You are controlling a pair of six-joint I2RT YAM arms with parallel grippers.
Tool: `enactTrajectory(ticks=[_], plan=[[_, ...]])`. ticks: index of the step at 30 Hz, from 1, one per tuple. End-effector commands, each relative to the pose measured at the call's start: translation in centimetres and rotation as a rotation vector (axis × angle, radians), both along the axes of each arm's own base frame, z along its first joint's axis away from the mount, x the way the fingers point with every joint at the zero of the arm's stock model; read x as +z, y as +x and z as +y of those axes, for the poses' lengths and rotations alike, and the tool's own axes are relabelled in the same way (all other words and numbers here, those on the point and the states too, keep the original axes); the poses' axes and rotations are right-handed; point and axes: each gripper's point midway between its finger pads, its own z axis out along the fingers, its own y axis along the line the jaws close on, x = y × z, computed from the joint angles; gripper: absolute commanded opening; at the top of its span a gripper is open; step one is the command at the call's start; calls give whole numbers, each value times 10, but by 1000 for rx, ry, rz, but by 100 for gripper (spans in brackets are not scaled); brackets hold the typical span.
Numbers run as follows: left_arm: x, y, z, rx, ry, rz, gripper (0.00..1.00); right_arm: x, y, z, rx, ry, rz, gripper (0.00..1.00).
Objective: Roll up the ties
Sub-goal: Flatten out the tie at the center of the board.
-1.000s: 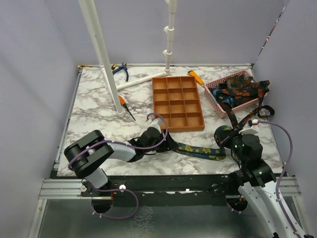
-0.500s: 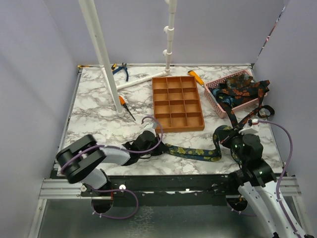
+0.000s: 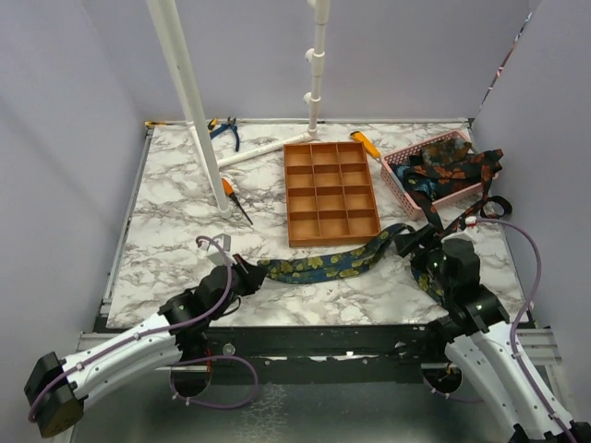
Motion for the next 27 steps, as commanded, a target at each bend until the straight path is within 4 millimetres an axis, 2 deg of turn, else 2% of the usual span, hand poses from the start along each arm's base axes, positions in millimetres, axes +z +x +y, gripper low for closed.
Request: enactTrajectory(ticks=[1,8,11,14,16,22,24,27], plan=[[-49,-15,43,111,120,110,0,-17,8,-5,-86,38,58,79],[-35,-9,57,207,64,71,0,-63,-4,-11,-204,97,257,81],[-31,-7,60,224,46,56,0,-79,-9,-18,-285,142,282,82],[-30,-8,60,225,34,49,0,-80,-5,-22,-346,201,247,86],[-31,-8,60,223,29,47,0,-80,1,-24,-379,223,227,93],[-31,-9,58,211,27,48,0,-81,22,-32,-462,231,233,96],[-31,-10,58,208,26,48,0,-90,28,-42,-500,223,268,96],[-29,-10,58,210,19,45,0,-100,31,-71,-576,170,295,96]])
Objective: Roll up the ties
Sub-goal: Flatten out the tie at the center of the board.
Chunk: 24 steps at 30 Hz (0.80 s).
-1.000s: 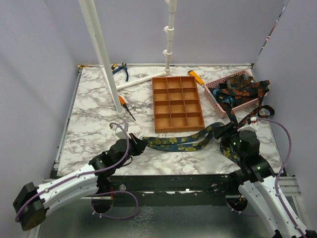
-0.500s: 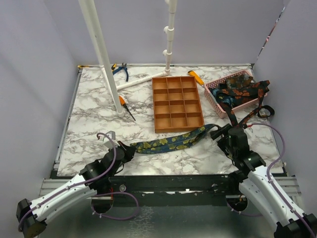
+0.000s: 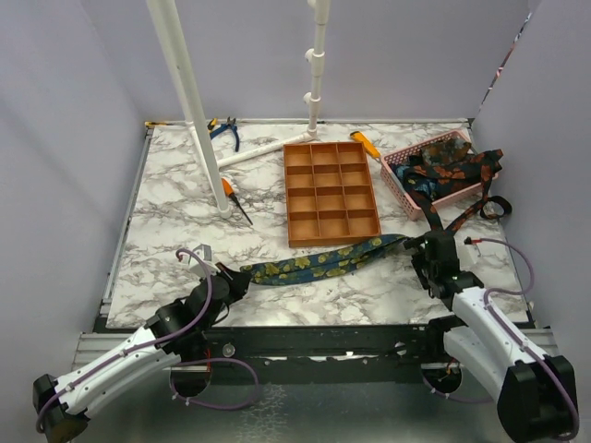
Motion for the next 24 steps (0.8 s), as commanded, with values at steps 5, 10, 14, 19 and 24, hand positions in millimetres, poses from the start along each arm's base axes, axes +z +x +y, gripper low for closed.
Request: enactTrajectory(ticks=[5,10,14,19,24], plan=[[-4,-1,5,14,-1,0,0,52,30,-73,-156,-190,-175,96],[-5,-1,4,10,1,4,0,92,45,-69,-74,-228,-255,96],[-6,-1,3,4,7,5,0,84,35,-33,65,-81,-200,93],[-8,-3,2,-5,9,13,0,45,14,-5,91,115,-127,90],[-12,-3,2,-4,24,26,0,18,16,-2,17,201,-78,87]])
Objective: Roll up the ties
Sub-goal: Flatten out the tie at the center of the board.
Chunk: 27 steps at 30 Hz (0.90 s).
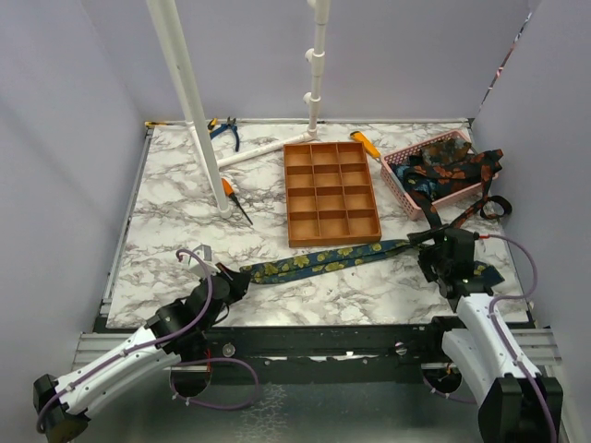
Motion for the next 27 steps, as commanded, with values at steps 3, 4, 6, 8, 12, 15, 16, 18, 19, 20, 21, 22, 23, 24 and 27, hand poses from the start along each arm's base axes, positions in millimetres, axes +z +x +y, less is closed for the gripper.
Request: enactTrajectory(ticks=[3,4,6,8,12,15,16,18,19,20,21,22,23,24,27], plan=[[-13,-3,0,-7,34,45,0,-29,1,10,-41,125,88,86],[-13,-4,0,-10,37,50,0,-31,4,10,-48,133,91,86],[-14,-4,-1,-13,42,60,0,-39,7,6,-80,133,107,83],[-16,-5,-1,-12,42,72,0,-50,6,-2,-116,104,147,77],[-16,-7,2,7,25,84,0,-72,-12,-15,-163,52,253,45],[-13,-6,6,34,-7,73,0,-85,-33,-23,-193,21,299,23],[-12,-6,7,44,-20,67,0,-87,-41,-26,-202,14,314,16],[-11,-5,9,60,-35,58,0,-86,-48,-26,-201,8,317,11],[-11,-5,10,64,-38,54,0,-84,-50,-26,-198,10,315,13],[-10,-4,10,65,-43,50,0,-80,-50,-24,-182,8,304,22],[-10,-4,10,66,-45,50,0,-74,-48,-22,-153,-1,286,34],[-10,-4,10,69,-45,50,0,-66,-47,-20,-120,-10,271,44],[-11,-4,10,70,-42,51,0,-55,-45,-19,-92,-28,254,53],[-11,-4,10,70,-38,52,0,-44,-42,-18,-49,-58,229,59],[-13,-5,11,67,-24,62,0,-4,-33,-12,40,-103,111,67]])
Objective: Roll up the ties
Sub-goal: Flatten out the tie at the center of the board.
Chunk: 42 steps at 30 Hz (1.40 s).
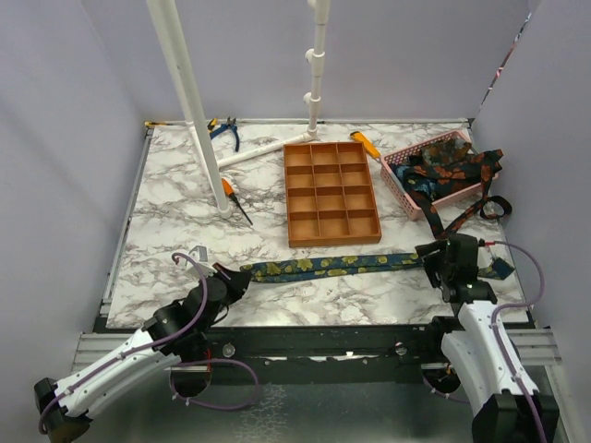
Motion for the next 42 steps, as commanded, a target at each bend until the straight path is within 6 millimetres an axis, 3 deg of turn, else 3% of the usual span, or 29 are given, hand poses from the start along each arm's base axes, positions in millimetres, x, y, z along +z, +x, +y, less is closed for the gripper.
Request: enactTrajectory(ticks=[1,4,7,11,13,16,20,24,27,28,31,33,35,38,40,42], plan=[[-22,-5,13,30,79,60,0,50,2,7,168,-92,-99,67],[-23,-5,14,30,82,62,0,68,14,29,310,-59,-161,54],[-20,-3,15,37,83,52,7,60,24,40,385,-33,-107,38],[-16,-1,17,49,87,39,10,44,35,36,368,-40,-71,30],[-15,-1,19,61,84,43,16,22,30,35,345,-14,-7,27],[-10,-1,19,63,83,41,39,-14,9,36,318,26,109,23],[0,-2,20,63,65,37,59,-42,-16,37,286,58,160,21],[12,-2,16,65,23,33,63,-46,-23,40,289,77,181,18],[33,2,19,90,16,8,63,-31,-15,45,354,60,122,19],[41,3,21,101,22,1,63,-15,-8,53,416,47,57,21],[54,8,27,125,82,-6,64,58,14,96,617,-84,-196,36],[54,10,31,137,142,6,65,81,16,129,751,-155,-244,42],[50,10,36,153,200,39,66,88,18,162,880,-190,-224,42],[47,10,34,147,230,69,66,77,13,209,1035,-227,-203,37],[38,9,25,125,199,85,64,69,14,226,1075,-234,-195,33],[32,10,6,60,146,76,55,59,17,240,1121,-243,-181,30]])
